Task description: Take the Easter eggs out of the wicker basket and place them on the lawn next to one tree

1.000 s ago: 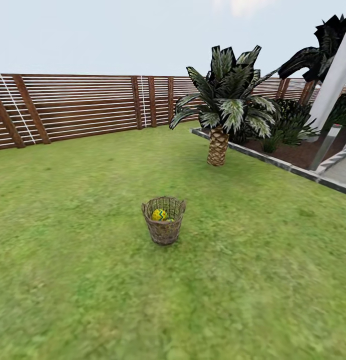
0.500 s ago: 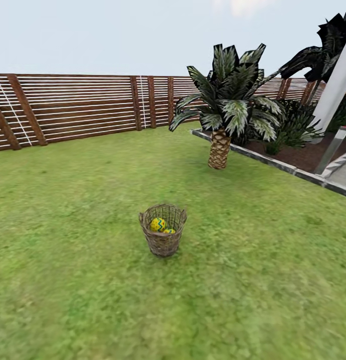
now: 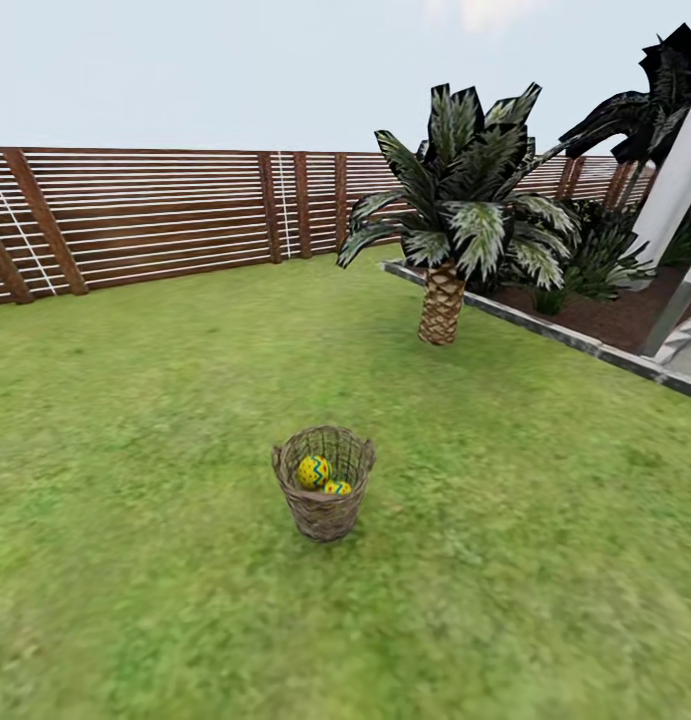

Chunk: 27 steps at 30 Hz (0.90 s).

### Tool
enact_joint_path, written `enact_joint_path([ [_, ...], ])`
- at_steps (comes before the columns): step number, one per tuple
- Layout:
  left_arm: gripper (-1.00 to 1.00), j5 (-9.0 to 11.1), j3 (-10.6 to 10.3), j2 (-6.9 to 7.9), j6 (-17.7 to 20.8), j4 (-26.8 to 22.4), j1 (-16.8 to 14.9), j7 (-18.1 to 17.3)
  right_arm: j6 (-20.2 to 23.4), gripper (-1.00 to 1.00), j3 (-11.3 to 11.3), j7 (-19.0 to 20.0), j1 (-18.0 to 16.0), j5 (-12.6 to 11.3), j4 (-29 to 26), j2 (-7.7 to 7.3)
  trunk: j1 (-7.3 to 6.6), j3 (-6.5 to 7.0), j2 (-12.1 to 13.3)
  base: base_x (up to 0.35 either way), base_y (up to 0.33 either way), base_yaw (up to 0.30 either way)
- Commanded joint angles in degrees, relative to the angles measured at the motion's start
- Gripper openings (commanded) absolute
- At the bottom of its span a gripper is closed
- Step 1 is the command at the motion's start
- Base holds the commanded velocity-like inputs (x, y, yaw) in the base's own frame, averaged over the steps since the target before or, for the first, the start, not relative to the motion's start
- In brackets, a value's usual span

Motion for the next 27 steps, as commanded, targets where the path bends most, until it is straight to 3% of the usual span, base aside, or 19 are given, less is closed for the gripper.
enact_joint_path([
  [1,1.0,0.04,0.31,-0.02,-0.06,0.01,-0.02,-0.03,-0.21,1.0,-0.02,0.01,-0.03,0.02,0.05,-0.02,0.03,-0.05,-0.02,0.326,0.0,0.0],
  [27,1.0,0.05,0.31,-0.02,-0.06,0.01,-0.02,-0.03,-0.09,1.0,-0.02,-0.01,-0.03,0.02,0.05,-0.05,0.03,-0.05,-0.02,0.326,0.0,0.026],
])
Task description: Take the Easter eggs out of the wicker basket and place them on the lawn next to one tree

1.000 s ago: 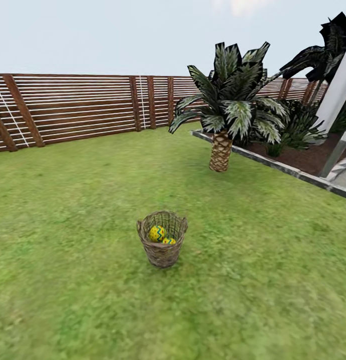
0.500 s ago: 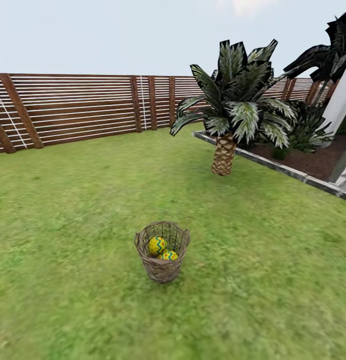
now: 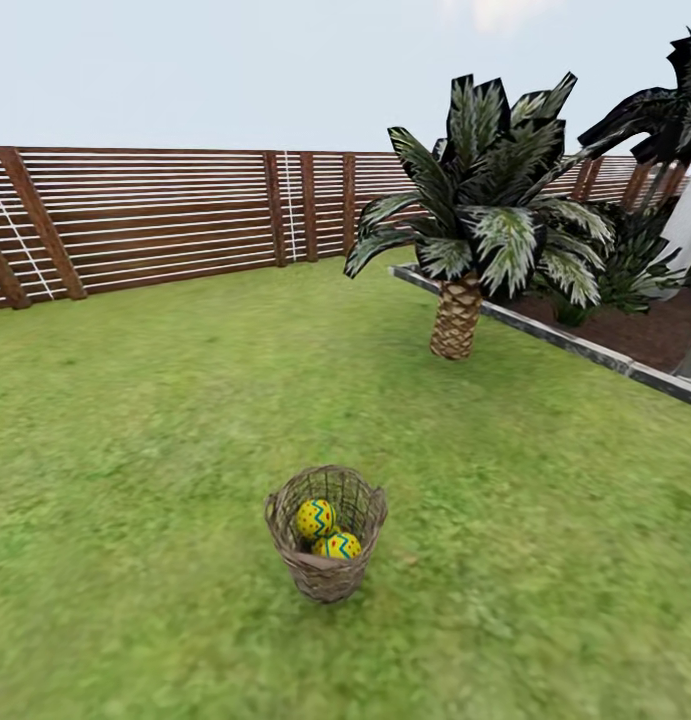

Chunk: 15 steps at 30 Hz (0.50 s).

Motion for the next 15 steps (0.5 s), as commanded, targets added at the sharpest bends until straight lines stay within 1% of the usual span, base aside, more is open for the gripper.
enact_joint_path([
  [1,1.0,0.04,0.31,-0.02,-0.06,0.0,-0.02,-0.03,-0.22,1.0,0.0,0.02,-0.03,0.04,0.05,0.01,0.03,-0.05,-0.02,0.326,0.0,0.0],
  [15,1.0,0.07,0.31,-0.02,-0.06,0.0,-0.02,-0.03,-0.26,1.0,-0.02,0.02,-0.03,0.04,0.05,-0.01,0.03,-0.05,-0.02,0.326,0.0,0.0],
])
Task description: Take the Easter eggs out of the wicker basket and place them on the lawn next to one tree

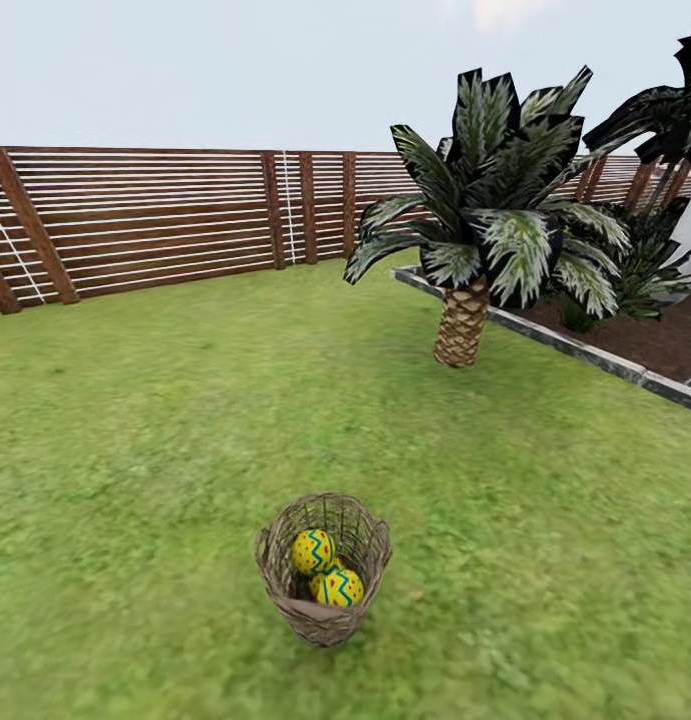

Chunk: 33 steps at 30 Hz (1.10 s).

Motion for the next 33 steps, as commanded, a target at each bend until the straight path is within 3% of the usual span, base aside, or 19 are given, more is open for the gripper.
enact_joint_path([
  [1,1.0,0.04,0.31,-0.02,-0.06,0.0,-0.02,-0.03,-0.19,1.0,0.03,0.02,-0.03,0.05,0.05,0.0,0.03,-0.05,-0.02,0.326,0.0,0.0],
  [33,1.0,0.02,0.31,-0.02,-0.06,0.0,-0.02,-0.03,-0.18,1.0,0.03,0.02,-0.03,0.05,0.05,0.0,0.03,-0.05,-0.02,0.326,0.0,0.0],
])
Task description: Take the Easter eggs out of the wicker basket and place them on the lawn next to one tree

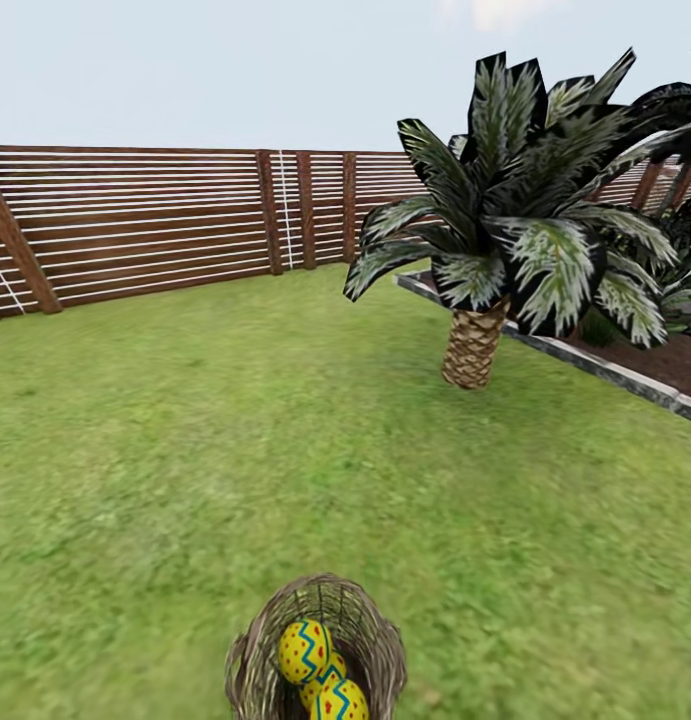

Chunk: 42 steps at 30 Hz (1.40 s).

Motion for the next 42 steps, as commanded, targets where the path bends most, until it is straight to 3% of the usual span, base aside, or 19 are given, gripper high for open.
enact_joint_path([
  [1,1.0,0.05,0.31,-0.02,-0.06,0.0,-0.02,-0.03,-0.19,1.0,0.01,0.02,-0.03,0.05,0.05,0.0,0.03,-0.05,-0.02,0.326,0.0,0.0],
  [13,1.0,0.04,0.31,0.03,-0.21,-0.07,-0.02,-0.03,-0.31,1.0,-0.03,0.02,-0.03,0.05,-0.02,0.01,0.03,-0.05,-0.02,0.301,0.0,0.0],
  [38,1.0,0.0,0.27,0.13,-0.13,-1.34,-0.05,0.17,0.19,1.0,-0.36,-0.05,-0.2,-0.33,-1.46,-0.05,0.03,-0.05,-0.02,0.009,0.0,0.0],
  [40,1.0,-0.01,0.24,0.53,0.32,-2.88,-0.38,0.29,1.27,1.0,-0.37,-0.2,-0.8,-0.23,-3.18,-0.02,0.03,-0.05,-0.02,0.0,0.0,0.0],
  [42,1.0,0.15,0.35,1.92,1.94,-5.93,-1.66,0.44,5.14,1.0,-0.38,-0.73,-2.13,-0.11,-6.83,-0.01,0.03,-0.05,-0.02,0.0,0.0,0.0],
])
